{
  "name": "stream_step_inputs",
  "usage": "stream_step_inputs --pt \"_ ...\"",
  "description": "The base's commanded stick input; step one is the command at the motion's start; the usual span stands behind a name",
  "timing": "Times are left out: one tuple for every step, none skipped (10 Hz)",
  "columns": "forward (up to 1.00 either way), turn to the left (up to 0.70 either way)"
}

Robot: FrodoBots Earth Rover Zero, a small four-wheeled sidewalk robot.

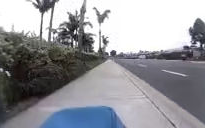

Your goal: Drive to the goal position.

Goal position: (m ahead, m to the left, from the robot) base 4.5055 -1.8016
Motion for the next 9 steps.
stream_step_inputs --pt "1.00 0.00" --pt "1.00 0.00" --pt "1.00 0.00" --pt "1.00 0.00" --pt "1.00 0.00" --pt "1.00 0.00" --pt "1.00 -0.10" --pt "1.00 -0.26" --pt "1.00 -0.27"
